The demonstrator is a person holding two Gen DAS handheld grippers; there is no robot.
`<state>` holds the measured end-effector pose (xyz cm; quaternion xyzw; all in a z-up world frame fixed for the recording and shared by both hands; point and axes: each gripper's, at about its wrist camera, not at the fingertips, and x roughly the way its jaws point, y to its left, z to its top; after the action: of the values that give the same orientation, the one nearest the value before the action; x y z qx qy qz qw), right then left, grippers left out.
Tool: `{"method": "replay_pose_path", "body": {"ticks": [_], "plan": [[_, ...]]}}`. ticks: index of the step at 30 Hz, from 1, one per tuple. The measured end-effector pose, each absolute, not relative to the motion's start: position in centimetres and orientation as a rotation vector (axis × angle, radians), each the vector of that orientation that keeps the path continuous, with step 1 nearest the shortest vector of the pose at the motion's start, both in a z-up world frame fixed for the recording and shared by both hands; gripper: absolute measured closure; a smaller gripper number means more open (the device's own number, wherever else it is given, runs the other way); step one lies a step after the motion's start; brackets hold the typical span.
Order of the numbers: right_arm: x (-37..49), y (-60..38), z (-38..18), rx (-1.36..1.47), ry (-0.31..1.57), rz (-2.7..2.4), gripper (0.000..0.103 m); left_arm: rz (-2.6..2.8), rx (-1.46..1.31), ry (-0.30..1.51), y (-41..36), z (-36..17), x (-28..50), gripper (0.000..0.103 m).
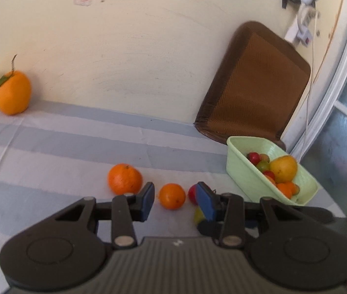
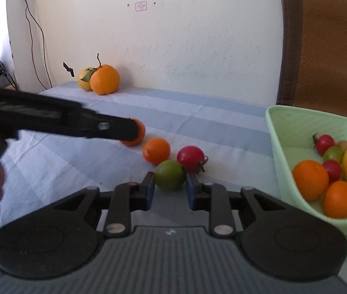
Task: Organize fruits
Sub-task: 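Move both tools back over the remaining fruits, then grasp a mandarin with the left tool while the right tool grasps a green lime, then carry both fruits into the green basin and open both tools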
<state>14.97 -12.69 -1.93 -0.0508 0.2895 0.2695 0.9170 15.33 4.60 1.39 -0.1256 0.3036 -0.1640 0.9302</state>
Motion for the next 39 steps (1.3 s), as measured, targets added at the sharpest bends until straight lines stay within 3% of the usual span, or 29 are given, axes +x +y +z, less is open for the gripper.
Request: {"method": "replay_pose_path", "body": {"ticks": [10,12,16,24,30,39], "plan": [[11.7,-16.4,-2.2,-0.078,0.581,0.564,0.074,-0.263,-0.051,0.676,0.2,-0.5,17.9,0.065],[12.1,-16.7,-2.3,-0.049,0.594,0.571,0.074,-0.247,-0.043,0.681,0.0,-1.0,18.0,0.073],[12.4,-16.7,-2.5,-0.022,0.605,0.582,0.074,-0.251,-0.039,0.68,0.2,-1.0,17.2,0.073],[11.4,-18.5,-0.8,0.058,0.502,0.575,0.074,-0.35,-0.135,0.657,-0.7,1.6,14.2,0.073],[10.8,-21.9,1.0,0.045,0.368,0.449,0.073,-0.486,-0.146,0.605,-5.5,5.0,15.1,0.073],[13.7,-25.2,0.1,0.063,0.416,0.367,0.072,-0.509,-0.129,0.674,-10.9,4.3,20.7,0.073]]}}
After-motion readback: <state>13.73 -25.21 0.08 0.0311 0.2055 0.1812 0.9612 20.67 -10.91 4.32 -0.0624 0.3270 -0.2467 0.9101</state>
